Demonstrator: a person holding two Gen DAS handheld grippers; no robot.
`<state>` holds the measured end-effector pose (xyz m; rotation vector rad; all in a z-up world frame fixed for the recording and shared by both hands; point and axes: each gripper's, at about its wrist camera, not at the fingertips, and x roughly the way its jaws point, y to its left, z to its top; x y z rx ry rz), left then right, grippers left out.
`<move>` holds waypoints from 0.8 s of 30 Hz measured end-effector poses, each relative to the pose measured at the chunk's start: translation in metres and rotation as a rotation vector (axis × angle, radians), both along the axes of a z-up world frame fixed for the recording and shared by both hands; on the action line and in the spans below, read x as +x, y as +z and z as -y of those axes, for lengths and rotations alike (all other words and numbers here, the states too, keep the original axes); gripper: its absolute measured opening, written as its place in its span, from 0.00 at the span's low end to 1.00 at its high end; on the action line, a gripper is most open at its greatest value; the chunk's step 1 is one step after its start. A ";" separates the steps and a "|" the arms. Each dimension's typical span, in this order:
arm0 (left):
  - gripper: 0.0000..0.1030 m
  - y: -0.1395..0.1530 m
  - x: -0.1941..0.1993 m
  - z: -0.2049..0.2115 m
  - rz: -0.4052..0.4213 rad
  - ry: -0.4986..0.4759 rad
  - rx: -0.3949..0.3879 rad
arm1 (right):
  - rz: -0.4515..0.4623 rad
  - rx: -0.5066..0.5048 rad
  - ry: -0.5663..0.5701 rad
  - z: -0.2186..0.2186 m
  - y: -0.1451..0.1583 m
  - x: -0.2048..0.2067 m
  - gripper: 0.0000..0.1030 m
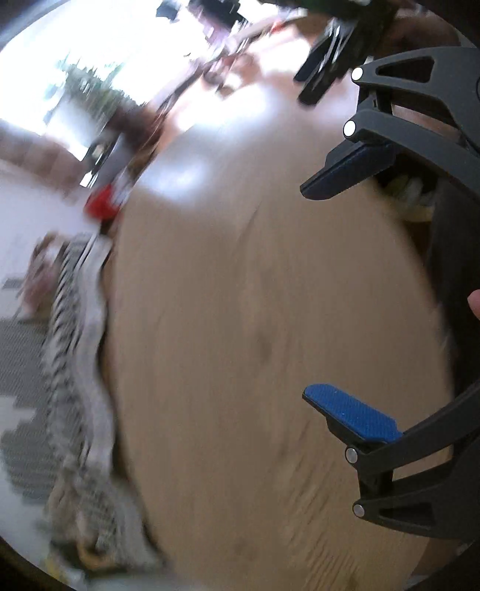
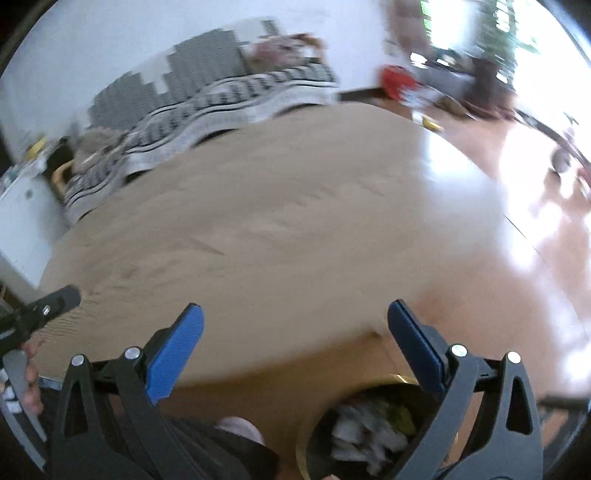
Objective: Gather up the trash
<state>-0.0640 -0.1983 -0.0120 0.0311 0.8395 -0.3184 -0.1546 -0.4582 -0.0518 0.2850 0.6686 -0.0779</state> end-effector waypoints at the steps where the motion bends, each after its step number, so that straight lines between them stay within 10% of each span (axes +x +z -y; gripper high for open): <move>1: 0.94 0.004 0.009 -0.013 0.031 0.046 0.035 | 0.006 -0.013 0.043 -0.022 0.006 0.022 0.93; 6: 0.94 -0.003 0.048 -0.064 0.120 0.180 0.206 | 0.027 -0.027 0.137 -0.101 0.018 0.099 0.93; 17: 0.94 -0.047 0.109 -0.132 -0.062 0.354 0.081 | 0.034 -0.082 0.215 -0.183 0.010 0.163 0.93; 24: 0.94 -0.054 0.103 -0.122 -0.050 0.318 0.140 | 0.020 -0.082 0.203 -0.176 0.002 0.152 0.93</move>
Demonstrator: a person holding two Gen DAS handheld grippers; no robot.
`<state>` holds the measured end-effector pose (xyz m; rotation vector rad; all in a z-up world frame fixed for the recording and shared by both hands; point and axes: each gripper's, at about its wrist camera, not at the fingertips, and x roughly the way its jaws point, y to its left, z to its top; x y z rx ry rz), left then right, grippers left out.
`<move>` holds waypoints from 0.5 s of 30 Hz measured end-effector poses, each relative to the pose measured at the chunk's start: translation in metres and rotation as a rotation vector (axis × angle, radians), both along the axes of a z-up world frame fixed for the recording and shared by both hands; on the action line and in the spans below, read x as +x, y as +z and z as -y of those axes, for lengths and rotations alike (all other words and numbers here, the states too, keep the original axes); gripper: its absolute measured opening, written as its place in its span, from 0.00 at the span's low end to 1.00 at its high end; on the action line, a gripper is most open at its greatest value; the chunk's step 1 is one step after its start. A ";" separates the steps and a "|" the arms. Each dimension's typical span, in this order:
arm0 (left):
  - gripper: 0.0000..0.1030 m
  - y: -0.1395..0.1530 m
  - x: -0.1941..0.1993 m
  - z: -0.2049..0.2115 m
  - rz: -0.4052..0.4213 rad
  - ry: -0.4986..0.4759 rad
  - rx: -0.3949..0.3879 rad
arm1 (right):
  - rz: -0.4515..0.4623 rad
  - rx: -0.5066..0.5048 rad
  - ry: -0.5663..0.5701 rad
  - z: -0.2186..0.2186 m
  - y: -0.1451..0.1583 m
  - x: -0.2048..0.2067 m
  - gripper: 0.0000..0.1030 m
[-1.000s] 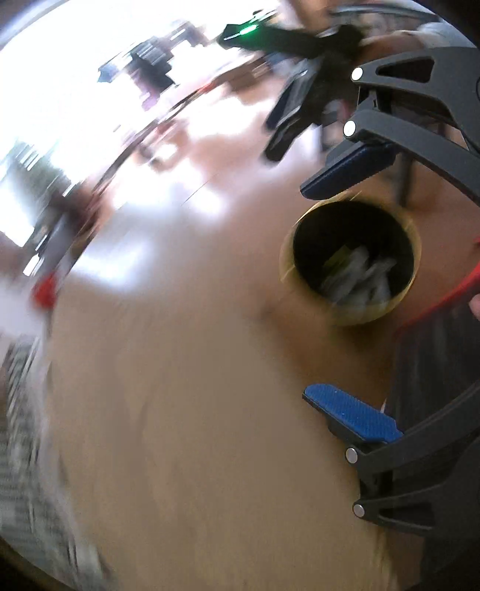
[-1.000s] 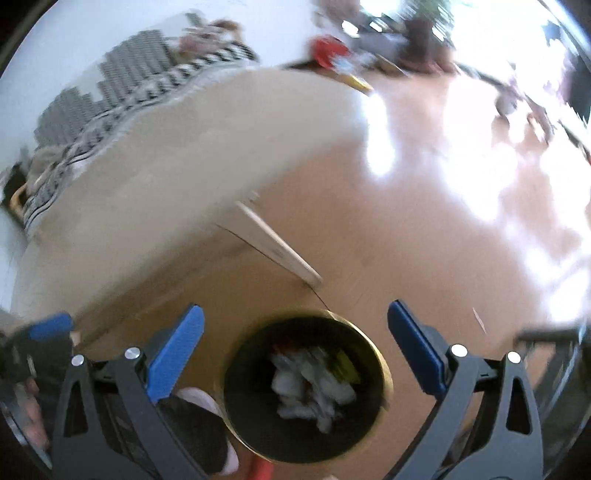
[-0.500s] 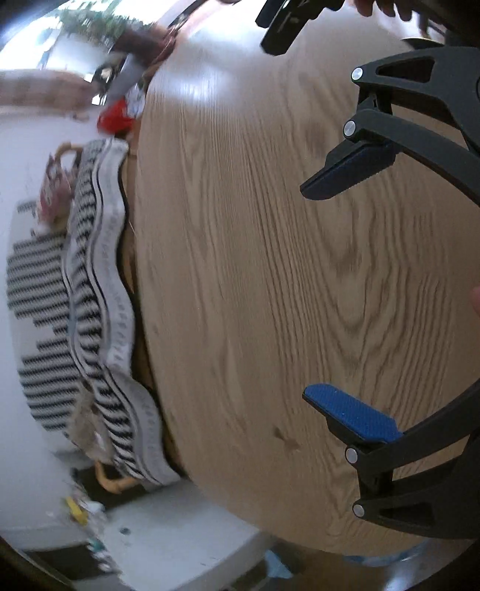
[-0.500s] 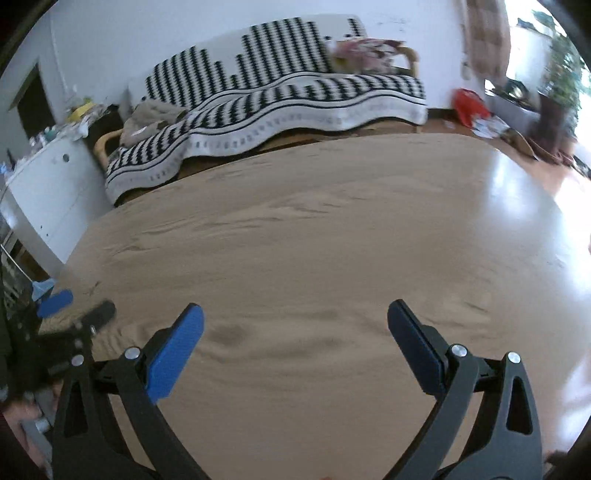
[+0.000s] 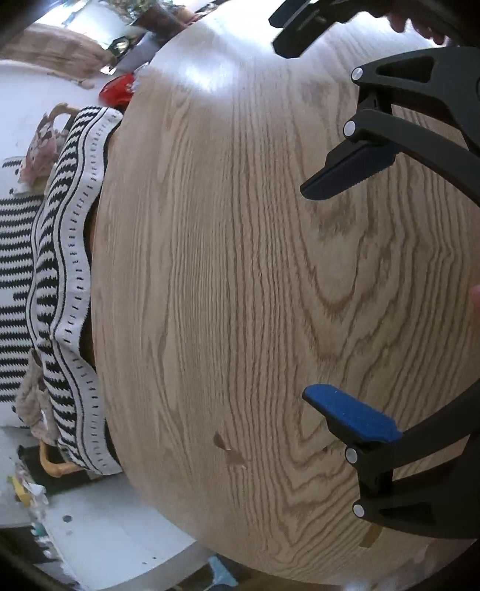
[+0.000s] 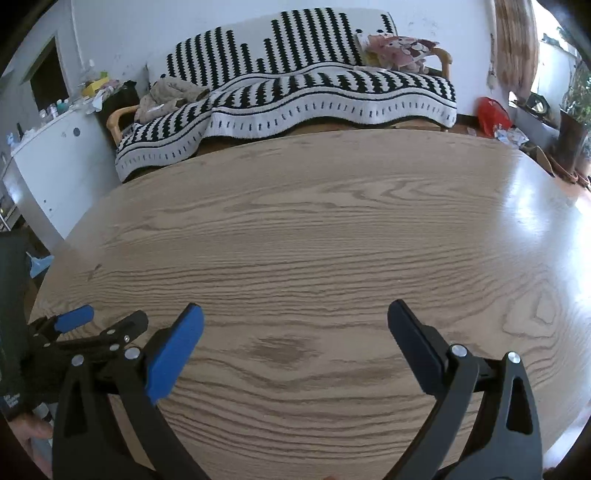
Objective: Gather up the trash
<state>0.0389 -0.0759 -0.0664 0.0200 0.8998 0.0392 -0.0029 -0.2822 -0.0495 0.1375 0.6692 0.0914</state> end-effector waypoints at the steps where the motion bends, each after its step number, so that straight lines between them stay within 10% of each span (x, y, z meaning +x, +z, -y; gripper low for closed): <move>1: 0.94 0.000 0.000 0.002 0.004 -0.008 0.013 | 0.006 0.000 -0.009 0.002 0.000 -0.003 0.93; 15: 0.94 -0.009 -0.017 0.002 -0.012 -0.002 0.068 | -0.022 0.003 -0.043 0.018 -0.008 -0.014 0.93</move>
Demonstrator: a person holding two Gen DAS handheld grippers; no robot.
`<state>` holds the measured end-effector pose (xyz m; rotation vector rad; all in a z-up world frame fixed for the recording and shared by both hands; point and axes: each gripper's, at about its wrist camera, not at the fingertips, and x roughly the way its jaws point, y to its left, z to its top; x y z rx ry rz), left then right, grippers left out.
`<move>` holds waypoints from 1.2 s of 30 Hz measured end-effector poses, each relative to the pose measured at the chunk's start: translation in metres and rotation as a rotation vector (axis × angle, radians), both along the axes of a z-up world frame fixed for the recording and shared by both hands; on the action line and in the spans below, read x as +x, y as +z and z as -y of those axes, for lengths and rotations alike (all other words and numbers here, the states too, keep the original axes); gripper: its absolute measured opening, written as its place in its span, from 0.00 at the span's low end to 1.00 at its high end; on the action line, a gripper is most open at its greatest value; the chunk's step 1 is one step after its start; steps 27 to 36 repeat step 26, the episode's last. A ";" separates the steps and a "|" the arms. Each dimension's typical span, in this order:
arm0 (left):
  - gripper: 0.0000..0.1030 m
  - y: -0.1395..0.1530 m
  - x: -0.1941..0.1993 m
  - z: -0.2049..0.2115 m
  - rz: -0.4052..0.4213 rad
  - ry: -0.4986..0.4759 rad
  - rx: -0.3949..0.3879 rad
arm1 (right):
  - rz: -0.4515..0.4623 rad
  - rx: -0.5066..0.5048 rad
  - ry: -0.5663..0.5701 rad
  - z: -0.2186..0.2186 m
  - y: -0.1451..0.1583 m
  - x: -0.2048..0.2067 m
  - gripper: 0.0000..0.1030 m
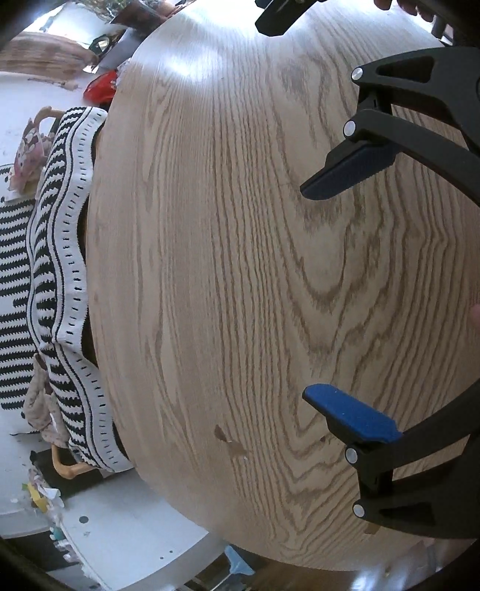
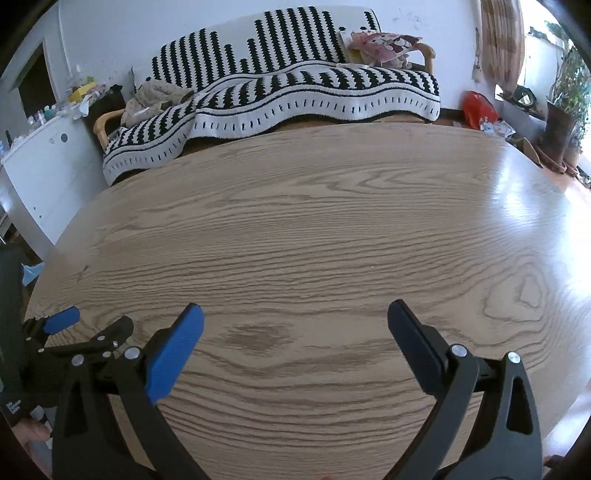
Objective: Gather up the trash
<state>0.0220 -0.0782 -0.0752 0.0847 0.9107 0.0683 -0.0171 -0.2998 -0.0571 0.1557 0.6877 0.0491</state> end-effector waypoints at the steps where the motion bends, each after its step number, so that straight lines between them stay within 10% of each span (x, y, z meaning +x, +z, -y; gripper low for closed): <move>1: 0.94 -0.002 0.001 0.000 -0.011 0.001 -0.007 | -0.004 -0.001 -0.002 0.000 0.000 0.001 0.93; 5: 0.94 -0.006 0.009 0.001 -0.059 -0.002 0.011 | -0.007 -0.010 -0.002 0.000 -0.001 0.000 0.93; 13: 0.94 0.019 -0.008 0.000 0.108 0.077 0.091 | -0.009 -0.020 0.007 -0.001 -0.001 0.000 0.93; 36: 0.94 0.028 -0.009 0.013 0.156 -0.034 0.024 | -0.009 -0.025 0.003 -0.001 0.000 0.000 0.93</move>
